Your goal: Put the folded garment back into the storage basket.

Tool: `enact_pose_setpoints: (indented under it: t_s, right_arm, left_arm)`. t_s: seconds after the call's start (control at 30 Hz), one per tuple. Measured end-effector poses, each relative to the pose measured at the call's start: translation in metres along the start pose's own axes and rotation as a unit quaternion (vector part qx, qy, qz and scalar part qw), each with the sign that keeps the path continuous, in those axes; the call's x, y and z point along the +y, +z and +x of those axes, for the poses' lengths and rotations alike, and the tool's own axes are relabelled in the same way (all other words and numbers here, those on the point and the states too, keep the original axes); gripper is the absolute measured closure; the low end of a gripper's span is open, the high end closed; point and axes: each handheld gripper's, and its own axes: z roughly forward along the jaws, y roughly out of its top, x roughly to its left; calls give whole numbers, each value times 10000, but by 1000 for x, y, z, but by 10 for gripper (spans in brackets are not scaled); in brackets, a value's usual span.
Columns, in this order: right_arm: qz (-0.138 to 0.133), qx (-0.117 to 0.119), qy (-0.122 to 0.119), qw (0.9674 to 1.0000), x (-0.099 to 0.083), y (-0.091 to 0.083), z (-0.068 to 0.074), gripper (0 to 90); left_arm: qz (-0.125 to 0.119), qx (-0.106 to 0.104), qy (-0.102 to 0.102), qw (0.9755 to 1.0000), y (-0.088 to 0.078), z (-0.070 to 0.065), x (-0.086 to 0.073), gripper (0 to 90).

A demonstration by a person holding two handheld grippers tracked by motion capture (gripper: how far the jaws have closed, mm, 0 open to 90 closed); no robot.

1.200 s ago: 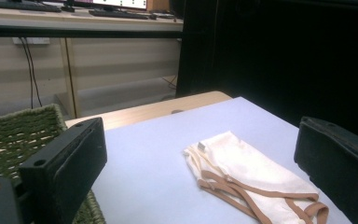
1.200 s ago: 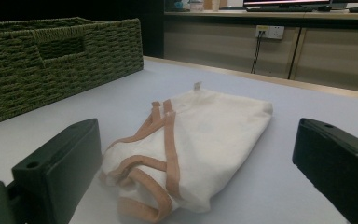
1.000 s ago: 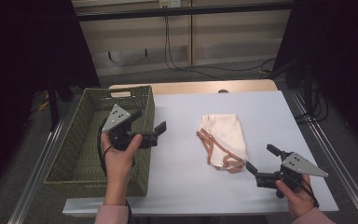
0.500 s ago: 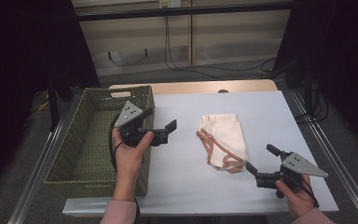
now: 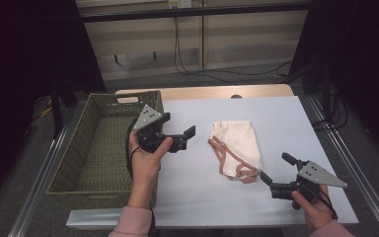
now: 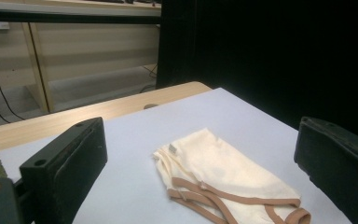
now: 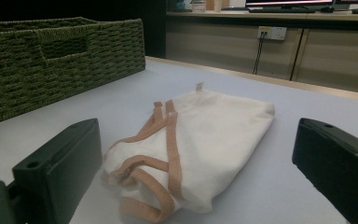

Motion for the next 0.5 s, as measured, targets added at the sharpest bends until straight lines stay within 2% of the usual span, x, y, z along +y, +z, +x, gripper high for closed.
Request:
enact_pose_setpoints:
  t_s: [0.5]
  right_arm:
    - [-5, -3, -10, 10000, 0, 0, 0, 10]
  left_arm:
    - [203, -85, -4, 9998, 25, -8, -3, 25]
